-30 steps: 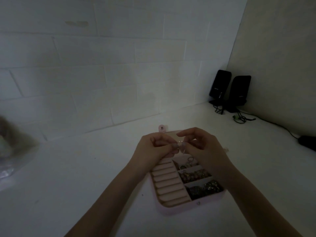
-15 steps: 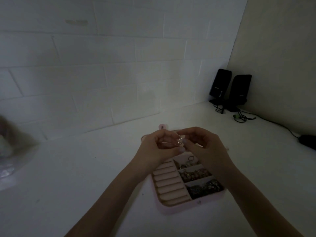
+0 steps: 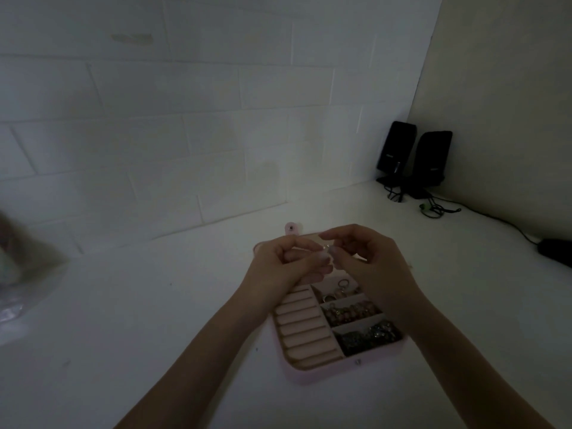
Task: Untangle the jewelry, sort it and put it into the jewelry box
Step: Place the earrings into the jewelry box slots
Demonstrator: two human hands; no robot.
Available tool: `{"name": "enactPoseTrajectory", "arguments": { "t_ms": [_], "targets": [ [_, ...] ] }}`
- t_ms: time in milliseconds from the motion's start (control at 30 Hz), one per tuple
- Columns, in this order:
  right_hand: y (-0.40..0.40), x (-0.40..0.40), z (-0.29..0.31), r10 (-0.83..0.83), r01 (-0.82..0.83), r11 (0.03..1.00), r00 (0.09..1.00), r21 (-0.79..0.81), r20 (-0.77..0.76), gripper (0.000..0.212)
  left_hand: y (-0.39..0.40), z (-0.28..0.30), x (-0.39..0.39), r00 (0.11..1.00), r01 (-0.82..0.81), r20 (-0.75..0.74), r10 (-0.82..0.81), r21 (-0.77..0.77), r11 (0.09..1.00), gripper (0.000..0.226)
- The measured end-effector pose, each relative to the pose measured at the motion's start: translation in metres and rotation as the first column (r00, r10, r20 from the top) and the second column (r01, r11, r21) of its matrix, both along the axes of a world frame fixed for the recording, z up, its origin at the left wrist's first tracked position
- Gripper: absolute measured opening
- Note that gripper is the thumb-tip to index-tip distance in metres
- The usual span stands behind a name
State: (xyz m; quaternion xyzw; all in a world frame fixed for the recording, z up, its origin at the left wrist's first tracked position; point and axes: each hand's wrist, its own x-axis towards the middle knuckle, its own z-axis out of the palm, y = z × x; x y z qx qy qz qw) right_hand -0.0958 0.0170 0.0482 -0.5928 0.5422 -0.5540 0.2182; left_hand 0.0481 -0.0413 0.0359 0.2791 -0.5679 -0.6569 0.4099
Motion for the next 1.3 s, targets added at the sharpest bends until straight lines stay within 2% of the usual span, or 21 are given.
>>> {"name": "enactPoseTrajectory", "arguments": {
  "t_ms": [167, 367, 567, 733, 833, 1067, 1300],
  "targets": [
    [0.001, 0.0, 0.001, -0.02, 0.02, 1.0, 1.0, 0.001, -0.01, 0.025, -0.005, -0.002, 0.004, 0.999, -0.023, 0.025, 0.024, -0.063, 0.998, 0.018],
    [0.002, 0.0, 0.001, -0.047, 0.047, 0.999, 0.998, 0.006, -0.035, 0.021, -0.003, 0.0, 0.004, 0.999, -0.041, 0.027, 0.042, -0.048, 0.998, 0.024],
    [0.002, 0.001, 0.002, -0.05, 0.05, 0.999, 0.998, -0.002, -0.044, 0.028, -0.002, 0.004, 0.006, 0.997, -0.05, 0.057, 0.052, -0.04, 0.998, 0.02],
    [0.002, 0.001, 0.002, -0.063, 0.063, 0.998, 0.997, -0.005, -0.053, 0.025, -0.005, 0.003, 0.005, 0.996, 0.001, -0.092, 0.009, 0.107, 0.994, 0.008],
    [0.002, 0.001, 0.001, -0.05, 0.05, 0.999, 0.997, 0.005, -0.051, 0.027, -0.004, 0.003, 0.005, 0.994, -0.027, -0.102, 0.036, 0.089, 0.996, 0.007],
    [0.0, 0.003, -0.002, 0.022, -0.029, 0.998, 0.99, 0.05, 0.138, 0.01, -0.003, 0.006, 0.005, 0.989, -0.082, -0.109, 0.099, 0.152, 0.985, 0.006],
    [0.001, 0.004, 0.0, 0.016, -0.061, 0.99, 0.943, 0.124, 0.331, 0.013, 0.001, 0.01, 0.005, 0.995, -0.073, -0.059, 0.076, 0.048, 0.996, 0.02]
  ]
}}
